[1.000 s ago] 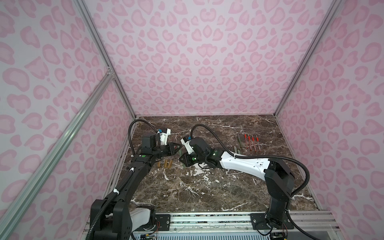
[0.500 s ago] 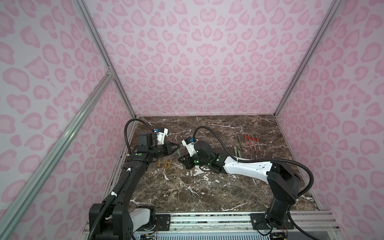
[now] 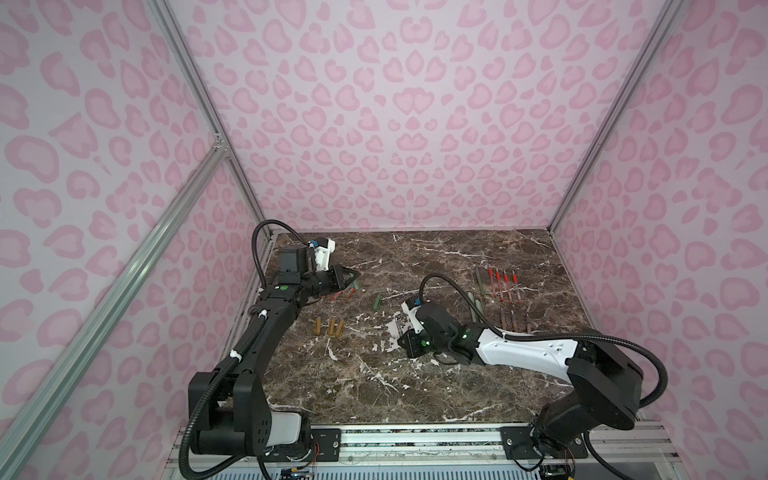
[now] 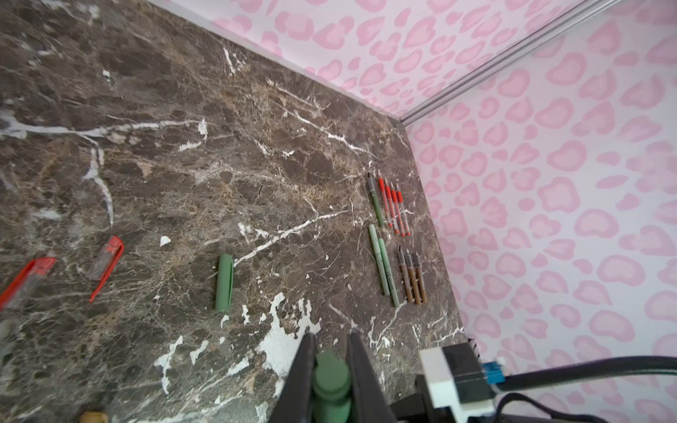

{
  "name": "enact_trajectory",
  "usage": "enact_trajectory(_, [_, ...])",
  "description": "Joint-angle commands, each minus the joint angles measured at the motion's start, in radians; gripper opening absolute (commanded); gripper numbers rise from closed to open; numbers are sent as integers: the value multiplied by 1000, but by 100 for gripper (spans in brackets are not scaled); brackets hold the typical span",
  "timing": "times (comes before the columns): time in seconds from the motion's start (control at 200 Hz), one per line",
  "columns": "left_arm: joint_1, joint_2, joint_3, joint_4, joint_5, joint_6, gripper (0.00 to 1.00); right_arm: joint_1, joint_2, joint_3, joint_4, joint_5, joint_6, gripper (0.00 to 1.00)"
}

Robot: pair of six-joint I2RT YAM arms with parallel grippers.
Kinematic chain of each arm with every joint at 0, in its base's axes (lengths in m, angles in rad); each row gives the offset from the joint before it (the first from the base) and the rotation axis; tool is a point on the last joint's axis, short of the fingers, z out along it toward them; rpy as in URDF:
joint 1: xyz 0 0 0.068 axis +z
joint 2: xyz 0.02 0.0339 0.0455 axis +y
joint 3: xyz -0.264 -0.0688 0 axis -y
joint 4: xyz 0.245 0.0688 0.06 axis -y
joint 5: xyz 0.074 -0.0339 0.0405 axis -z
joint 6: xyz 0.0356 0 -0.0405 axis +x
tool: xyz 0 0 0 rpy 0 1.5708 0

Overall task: Open the pen caps
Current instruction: 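Set the green cap beside the first green cap while the right carries the marker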

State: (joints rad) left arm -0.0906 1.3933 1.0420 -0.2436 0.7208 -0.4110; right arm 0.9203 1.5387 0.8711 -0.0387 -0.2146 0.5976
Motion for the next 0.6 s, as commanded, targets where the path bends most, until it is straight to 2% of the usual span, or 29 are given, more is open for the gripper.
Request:
enact_trajectory(0.0, [-51,41,34,-59,-48,90,3,-20,-68,-36,-48,58,12,0])
enact_trajectory(0.305, [-201,267,178,-181,-150,174,3,-130,-291,-138,-201,123,18,0])
enact_trajectory(0.42, [-252,389,288,-277,-198,224,4,-154,-362,-164,-238,132,29,0])
enact_trajectory(0.595, [-284,550,420,-354,-252,242,4,-167,-441,-202,-274,171,33,0])
